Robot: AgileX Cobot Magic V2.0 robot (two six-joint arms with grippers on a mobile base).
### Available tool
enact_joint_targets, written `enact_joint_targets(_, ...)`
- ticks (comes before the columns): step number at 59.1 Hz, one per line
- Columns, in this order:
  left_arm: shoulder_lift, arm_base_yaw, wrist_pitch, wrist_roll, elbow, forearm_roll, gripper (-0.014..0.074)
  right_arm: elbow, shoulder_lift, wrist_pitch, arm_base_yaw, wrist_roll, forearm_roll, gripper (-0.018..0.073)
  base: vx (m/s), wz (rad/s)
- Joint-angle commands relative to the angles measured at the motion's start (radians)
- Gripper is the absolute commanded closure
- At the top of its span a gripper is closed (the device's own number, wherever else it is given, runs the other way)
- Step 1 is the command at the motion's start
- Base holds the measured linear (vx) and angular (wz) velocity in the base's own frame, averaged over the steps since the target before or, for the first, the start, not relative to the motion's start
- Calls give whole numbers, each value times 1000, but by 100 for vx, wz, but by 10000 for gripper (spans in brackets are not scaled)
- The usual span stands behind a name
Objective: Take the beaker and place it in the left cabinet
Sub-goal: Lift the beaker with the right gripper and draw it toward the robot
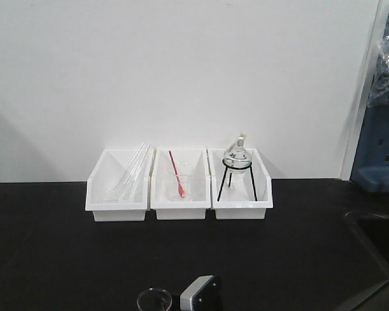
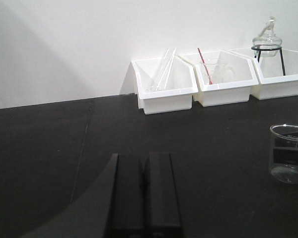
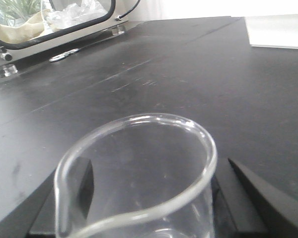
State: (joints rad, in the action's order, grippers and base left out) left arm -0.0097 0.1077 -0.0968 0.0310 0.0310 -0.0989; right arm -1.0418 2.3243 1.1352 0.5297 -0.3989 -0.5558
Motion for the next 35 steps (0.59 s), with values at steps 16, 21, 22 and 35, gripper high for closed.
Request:
enact_joint_targets(16,-19,6,89,3,15,3,604,-14,-186,-15,-11,3,1,565,0,0)
enact_joint_targets(21,-19,6,89,3,15,3,604,-14,-294,-156,-20,-44,-12,565,0,0)
enact_joint_targets(22,-19,6,89,3,15,3,604,-14,-316,-185,-21,-57,-18,565,0,0)
enact_joint_targets(35,-19,6,89,3,15,3,604,-14,-687,-666,-27,-238,-152,565,0,0)
